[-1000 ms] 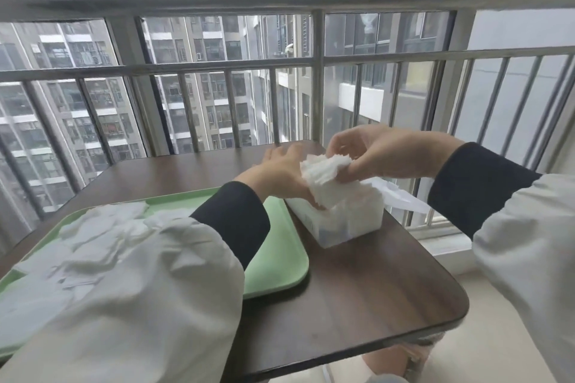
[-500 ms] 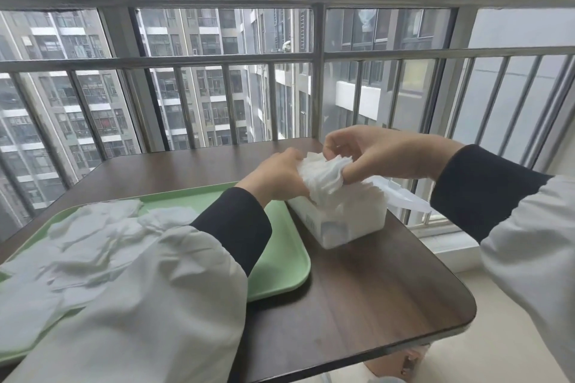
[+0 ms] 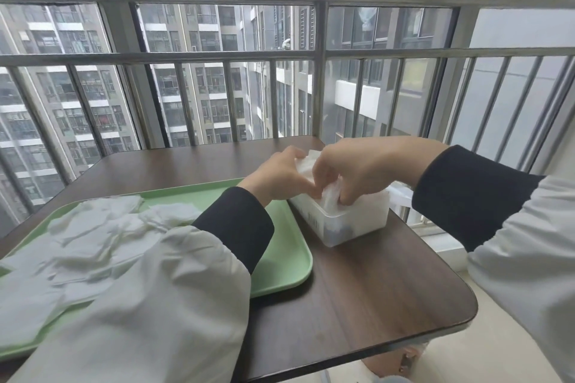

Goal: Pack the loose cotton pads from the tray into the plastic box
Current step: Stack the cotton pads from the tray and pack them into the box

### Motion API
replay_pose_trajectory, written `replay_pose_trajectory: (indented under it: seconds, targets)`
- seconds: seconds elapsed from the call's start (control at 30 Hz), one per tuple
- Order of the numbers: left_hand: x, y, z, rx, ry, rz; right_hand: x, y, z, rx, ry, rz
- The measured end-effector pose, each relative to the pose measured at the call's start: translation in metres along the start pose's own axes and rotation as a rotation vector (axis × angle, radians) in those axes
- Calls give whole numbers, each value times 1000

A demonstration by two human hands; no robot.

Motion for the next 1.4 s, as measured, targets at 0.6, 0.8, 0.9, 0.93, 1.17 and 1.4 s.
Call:
replay_pose_trajectory:
  seconds: [0.6, 0.8, 0.9, 0.93, 1.17, 1.4]
  targets:
    - [-7, -14, 12, 64, 31, 140, -7, 11, 3, -361, 50, -57]
    - [-9, -30, 33, 18, 30, 244, 7, -7, 0, -293, 57, -62]
    - [-7, -46, 49, 13, 45, 176, 22, -14, -7, -380, 18, -139]
    - [-5, -53, 54, -2, 36, 155, 27, -16, -11, -410, -3, -165]
    - [51, -114, 101, -78, -63, -27, 82, -16, -58, -457, -146, -306]
    - [138, -157, 137, -166, -231, -76, 121, 3, -119, -331, -187, -339]
Point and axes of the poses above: each hand's wrist, its own z-axis away from the middle knuckle, its own y-axis out of the palm, x = y × z, the point moved 3 cm from there along -z, towards the middle knuckle, and after that the axes turned 14 degrees about -y, right-handed, at the moved point
